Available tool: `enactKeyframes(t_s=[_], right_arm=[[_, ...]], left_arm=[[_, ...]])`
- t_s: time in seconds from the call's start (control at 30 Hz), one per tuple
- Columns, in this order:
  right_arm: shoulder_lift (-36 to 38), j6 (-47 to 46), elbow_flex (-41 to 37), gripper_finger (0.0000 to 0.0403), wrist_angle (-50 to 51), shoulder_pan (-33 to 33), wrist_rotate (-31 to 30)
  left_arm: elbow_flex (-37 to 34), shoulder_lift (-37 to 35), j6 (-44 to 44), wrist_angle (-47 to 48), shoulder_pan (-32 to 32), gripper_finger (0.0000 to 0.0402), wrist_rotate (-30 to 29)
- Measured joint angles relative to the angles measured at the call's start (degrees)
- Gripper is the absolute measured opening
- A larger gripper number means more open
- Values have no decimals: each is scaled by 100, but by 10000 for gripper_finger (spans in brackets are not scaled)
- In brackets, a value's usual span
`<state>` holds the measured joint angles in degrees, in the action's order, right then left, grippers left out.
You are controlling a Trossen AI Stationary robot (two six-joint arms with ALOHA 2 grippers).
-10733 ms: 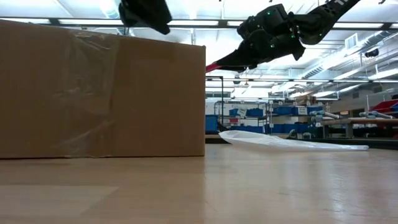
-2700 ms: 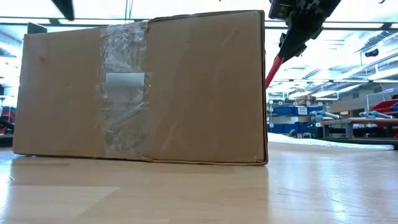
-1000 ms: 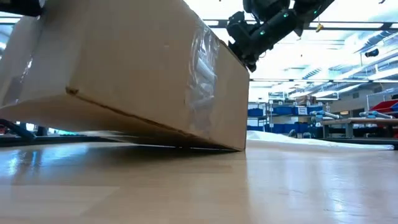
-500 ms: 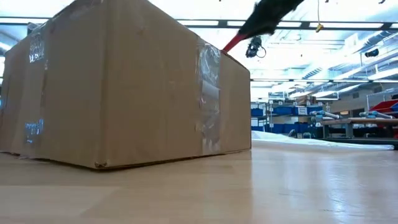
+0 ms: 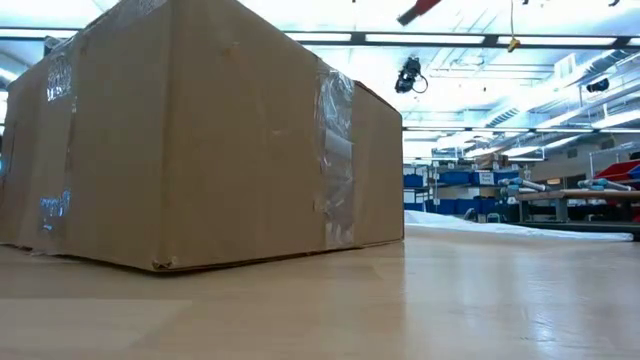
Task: Unpack boxes
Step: Open the cardboard box using the cutter
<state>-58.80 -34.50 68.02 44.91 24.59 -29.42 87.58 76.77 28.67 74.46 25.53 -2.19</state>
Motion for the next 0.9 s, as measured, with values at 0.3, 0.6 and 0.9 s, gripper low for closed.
enactKeyframes(t_s=[0.3, 0.6, 0.9], right_arm=[[-717, -1353, -1064, 139, -1189, 1453, -1991], [-1295, -817, -1980, 139, -3079, 1494, -2842], [-1315, -537, -2121, 139, -3301, 1490, -3063]], left_arm=[[-32, -2, -940, -201, -369, 160, -14], [-750, 4, -1559, -604, -582, 160, 253], [-1358, 4, -2108, -1213, -605, 160, 211]])
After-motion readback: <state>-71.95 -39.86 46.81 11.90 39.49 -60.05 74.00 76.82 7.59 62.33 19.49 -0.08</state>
